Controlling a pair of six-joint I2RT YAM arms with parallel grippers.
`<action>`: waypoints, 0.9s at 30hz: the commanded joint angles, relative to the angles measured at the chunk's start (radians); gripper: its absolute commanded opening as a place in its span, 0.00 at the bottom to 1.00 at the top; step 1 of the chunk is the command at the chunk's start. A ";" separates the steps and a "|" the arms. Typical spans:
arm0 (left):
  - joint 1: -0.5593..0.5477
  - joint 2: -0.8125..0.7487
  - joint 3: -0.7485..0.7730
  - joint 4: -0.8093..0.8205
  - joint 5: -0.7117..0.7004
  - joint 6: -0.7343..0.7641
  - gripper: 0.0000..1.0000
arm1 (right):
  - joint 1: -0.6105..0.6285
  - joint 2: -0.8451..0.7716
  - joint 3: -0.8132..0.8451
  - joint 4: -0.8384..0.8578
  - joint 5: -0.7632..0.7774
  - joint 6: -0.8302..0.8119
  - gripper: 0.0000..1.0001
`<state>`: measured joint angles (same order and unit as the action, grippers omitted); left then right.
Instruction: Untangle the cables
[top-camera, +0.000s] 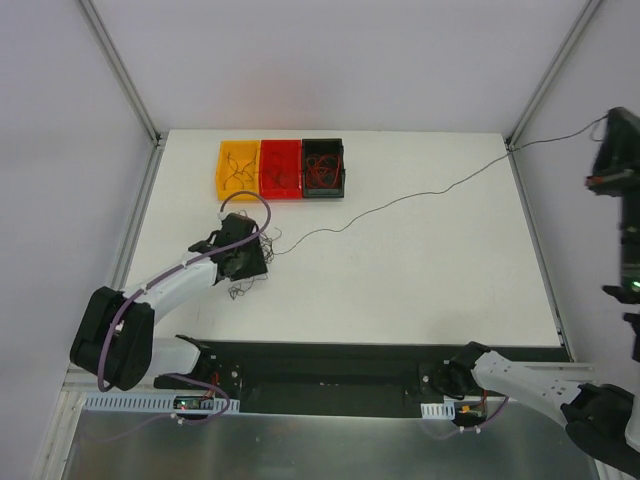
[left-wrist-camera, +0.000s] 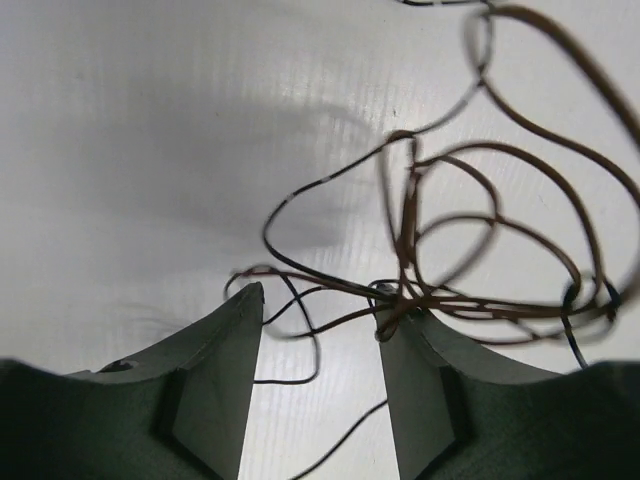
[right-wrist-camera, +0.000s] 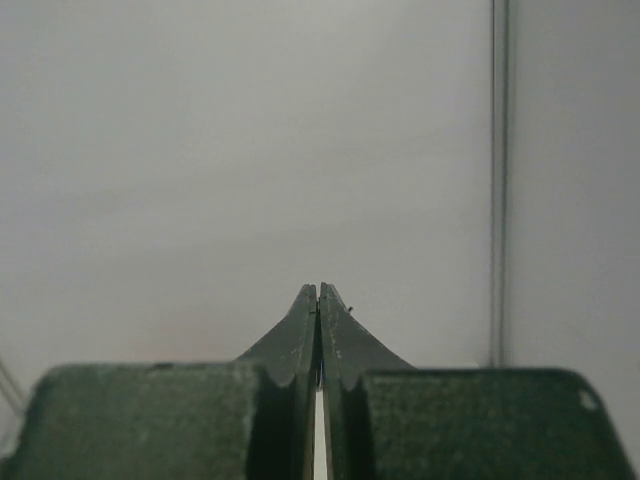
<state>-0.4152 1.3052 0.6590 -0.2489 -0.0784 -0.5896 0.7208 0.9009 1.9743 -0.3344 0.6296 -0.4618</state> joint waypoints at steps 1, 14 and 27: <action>0.015 -0.073 -0.002 -0.043 0.023 -0.023 0.43 | 0.000 0.035 -0.220 0.072 0.250 -0.090 0.00; 0.015 -0.282 0.022 -0.043 0.244 0.071 0.36 | -0.428 0.007 -0.831 -0.387 -0.169 0.537 0.00; -0.013 -0.169 -0.019 0.095 0.456 0.119 0.64 | -0.434 0.062 -1.072 -0.278 -0.619 0.420 0.72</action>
<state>-0.4080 1.1137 0.6575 -0.2359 0.3138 -0.5026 0.2428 0.9474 0.8692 -0.6685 0.1417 0.0105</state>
